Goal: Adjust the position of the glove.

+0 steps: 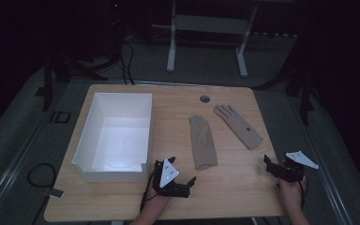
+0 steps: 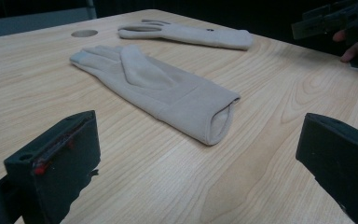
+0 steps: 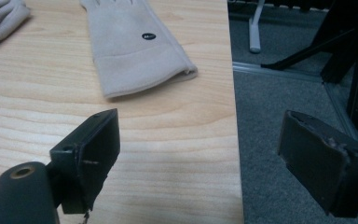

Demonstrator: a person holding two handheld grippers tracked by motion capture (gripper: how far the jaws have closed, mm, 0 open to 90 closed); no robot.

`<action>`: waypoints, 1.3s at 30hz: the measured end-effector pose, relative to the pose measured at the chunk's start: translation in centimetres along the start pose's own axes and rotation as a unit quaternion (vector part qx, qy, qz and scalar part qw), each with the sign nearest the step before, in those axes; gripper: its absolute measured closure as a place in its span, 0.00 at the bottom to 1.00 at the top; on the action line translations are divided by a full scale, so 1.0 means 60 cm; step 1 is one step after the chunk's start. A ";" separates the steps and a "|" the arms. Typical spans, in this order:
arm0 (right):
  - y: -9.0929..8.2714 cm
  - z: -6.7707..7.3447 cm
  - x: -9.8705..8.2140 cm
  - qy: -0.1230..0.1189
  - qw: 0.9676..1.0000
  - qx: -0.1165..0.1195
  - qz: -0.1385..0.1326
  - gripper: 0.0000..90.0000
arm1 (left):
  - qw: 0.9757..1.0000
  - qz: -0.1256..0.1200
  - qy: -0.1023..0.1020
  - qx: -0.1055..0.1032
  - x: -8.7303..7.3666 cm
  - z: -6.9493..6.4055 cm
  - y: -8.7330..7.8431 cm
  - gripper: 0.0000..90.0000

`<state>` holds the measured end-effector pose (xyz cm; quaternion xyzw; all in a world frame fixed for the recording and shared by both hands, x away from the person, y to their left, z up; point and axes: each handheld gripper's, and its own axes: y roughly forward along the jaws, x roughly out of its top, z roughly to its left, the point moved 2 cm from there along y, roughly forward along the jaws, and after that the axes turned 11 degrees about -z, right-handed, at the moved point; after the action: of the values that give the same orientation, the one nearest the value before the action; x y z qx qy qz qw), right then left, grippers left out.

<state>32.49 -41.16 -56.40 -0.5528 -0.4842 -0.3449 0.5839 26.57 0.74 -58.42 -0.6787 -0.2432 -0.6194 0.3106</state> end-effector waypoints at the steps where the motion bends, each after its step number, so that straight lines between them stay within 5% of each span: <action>1: -0.001 0.000 0.001 0.000 1.000 -0.002 -0.003 0.14 | 1.000 0.000 0.000 0.000 0.000 0.000 0.000 0.00; 11: -0.016 -0.005 0.015 -0.016 1.000 -0.020 -0.015 0.13 | 1.000 0.002 0.001 0.001 0.000 0.000 0.001 0.00; 15: -0.024 -0.002 0.035 0.015 1.000 0.010 0.002 0.15 | 1.000 0.001 0.001 -0.001 0.000 0.000 0.000 0.00; 18: -0.029 0.014 0.051 -0.006 1.000 0.017 0.000 0.15 | 1.000 0.001 -0.001 -0.002 0.000 0.001 0.000 0.00; 32: -0.028 0.073 0.129 0.033 0.998 0.053 -0.002 0.12 | 1.000 0.002 0.002 -0.005 0.000 0.000 0.000 0.00; 39: -0.017 0.104 0.172 0.014 0.997 0.071 -0.009 0.12 | 1.000 0.002 0.006 -0.007 0.000 -0.002 0.001 0.00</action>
<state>33.43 -33.82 -46.79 -0.5003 -0.5040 -0.3227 0.6257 26.52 0.61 -58.42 -0.6779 -0.2357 -0.6244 0.3081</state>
